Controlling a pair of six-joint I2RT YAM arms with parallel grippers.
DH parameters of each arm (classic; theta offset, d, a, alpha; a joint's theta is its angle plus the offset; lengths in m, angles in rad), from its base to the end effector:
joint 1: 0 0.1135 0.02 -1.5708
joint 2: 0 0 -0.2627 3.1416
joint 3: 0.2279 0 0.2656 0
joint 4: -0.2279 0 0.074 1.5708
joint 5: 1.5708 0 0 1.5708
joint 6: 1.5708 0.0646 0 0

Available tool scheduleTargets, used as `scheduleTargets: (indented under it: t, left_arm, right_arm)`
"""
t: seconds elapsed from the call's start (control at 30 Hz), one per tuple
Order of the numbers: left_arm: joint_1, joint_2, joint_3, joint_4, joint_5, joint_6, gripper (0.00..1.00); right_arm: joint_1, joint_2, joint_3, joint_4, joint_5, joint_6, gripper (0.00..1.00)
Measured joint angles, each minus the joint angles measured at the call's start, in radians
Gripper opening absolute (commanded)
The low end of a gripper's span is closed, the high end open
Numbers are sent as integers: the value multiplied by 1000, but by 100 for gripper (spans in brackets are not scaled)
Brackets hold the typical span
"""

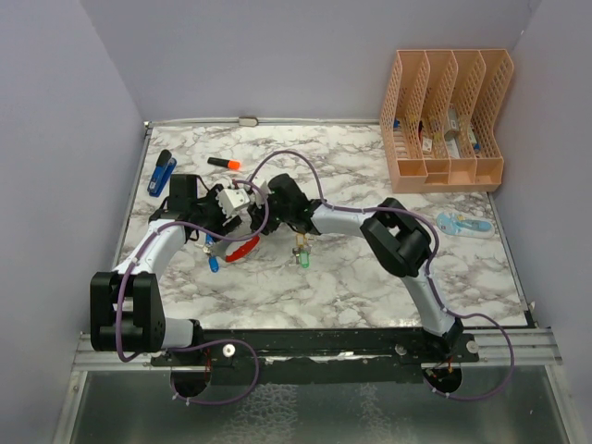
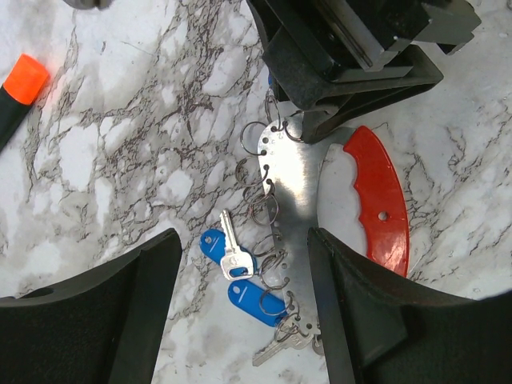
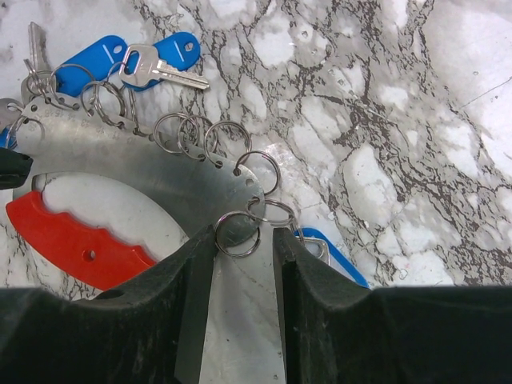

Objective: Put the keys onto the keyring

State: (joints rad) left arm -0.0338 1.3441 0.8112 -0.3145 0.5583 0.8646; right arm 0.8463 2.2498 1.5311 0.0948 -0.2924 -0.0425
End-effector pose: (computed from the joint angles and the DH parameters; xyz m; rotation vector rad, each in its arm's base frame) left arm 0.2982 -0.0443 0.1932 1.2014 1.9281 -0.2475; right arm 0.3370 0.4088 0.1134 -1.1280 1.9716 0.7609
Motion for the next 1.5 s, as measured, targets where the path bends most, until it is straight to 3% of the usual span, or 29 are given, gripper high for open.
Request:
scheduleTargets:
  t: [0.97,1.0,1.07,1.13,1.33,1.5]
  left_arm:
    - [0,4,0,7,18,-14,68]
    - [0,5,0,7,18,-14,68]
    - [0,8,0,7,21,-14,68]
    - [0,10,0,7,22,-14,68]
    - [0,10,0,7,23,-17,68]
    - [0,10,0,8,26,-21,67]
  right_arm:
    - [25,10,24,-34,67,-23,36]
    - [25,14,30,-34,70,-26,34]
    - [25,21,39,-34,71,-34,19]
    - [25,27,48,-34,70,-45,13]
    - [25,38,62,-30,68,-53,2]
    - [25,41,68,-30,69,-59,1]
